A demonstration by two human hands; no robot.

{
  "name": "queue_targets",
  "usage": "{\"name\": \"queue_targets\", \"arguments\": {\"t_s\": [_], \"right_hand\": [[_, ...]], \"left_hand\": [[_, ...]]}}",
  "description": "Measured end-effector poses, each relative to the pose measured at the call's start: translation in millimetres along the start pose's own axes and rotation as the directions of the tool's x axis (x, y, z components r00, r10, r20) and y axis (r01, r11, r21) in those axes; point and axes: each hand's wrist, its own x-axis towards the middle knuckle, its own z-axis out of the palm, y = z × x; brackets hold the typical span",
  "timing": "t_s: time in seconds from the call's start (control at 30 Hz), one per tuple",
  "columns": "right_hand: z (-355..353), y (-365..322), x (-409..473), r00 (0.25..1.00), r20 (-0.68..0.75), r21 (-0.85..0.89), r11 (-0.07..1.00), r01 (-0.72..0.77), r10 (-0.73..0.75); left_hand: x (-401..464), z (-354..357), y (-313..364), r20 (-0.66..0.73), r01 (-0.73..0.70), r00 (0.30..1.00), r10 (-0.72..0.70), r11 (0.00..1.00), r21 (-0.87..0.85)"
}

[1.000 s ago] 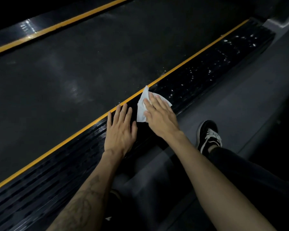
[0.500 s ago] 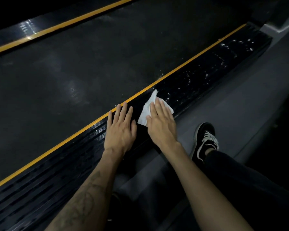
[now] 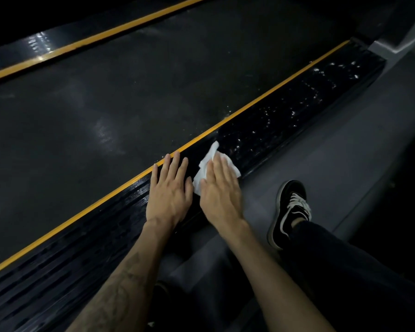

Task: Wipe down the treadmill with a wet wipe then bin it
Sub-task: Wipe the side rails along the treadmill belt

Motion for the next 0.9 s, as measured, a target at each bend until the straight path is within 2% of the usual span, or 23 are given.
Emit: {"name": "queue_targets", "arguments": {"t_s": [0.1,0.27,0.4,0.5,0.6,0.73,0.77,0.9], "right_hand": [[1.0,12.2,17.3,0.998,0.011,0.032,0.998,0.059,-0.06],[-0.5,10.7,-14.2,0.999,-0.017,0.028,0.999,-0.032,0.032],[2.8,14.7,-11.5,0.996,-0.056,0.056,0.996,0.066,-0.063],[0.7,31.8,-3.9,0.999,-0.049,0.052,0.998,-0.016,0.019],[4.0,20.1,-26.6,0.991,-0.093,0.09,0.992,-0.09,0.098],[8.5,17.6,-20.4,0.996,-0.064,0.073,0.996,0.06,-0.055],[7.5,24.4,-13.2,0.996,-0.067,0.071,0.996,0.059,-0.055],[4.2,26.2,-21.5,0.989,-0.117,0.127,0.989,-0.078,0.093]], "left_hand": [[-0.8,0.4,1.4,0.001,-0.005,1.0,0.005,1.0,-0.005],[-0.6,0.5,0.3,0.002,-0.005,1.0,0.005,1.0,0.019],[-0.1,1.1,-0.4,0.0,-0.015,1.0,0.015,1.0,0.027],[0.1,0.8,0.5,-0.009,-0.021,1.0,0.021,0.999,0.039],[-0.2,0.7,0.8,-0.009,-0.023,1.0,0.023,0.999,0.038],[1.9,1.1,-0.2,-0.008,-0.024,1.0,0.024,0.998,0.053],[1.7,1.0,0.5,-0.003,-0.025,1.0,0.025,0.998,0.052],[0.8,0.4,1.2,-0.003,-0.024,1.0,0.024,0.998,0.052]]}}
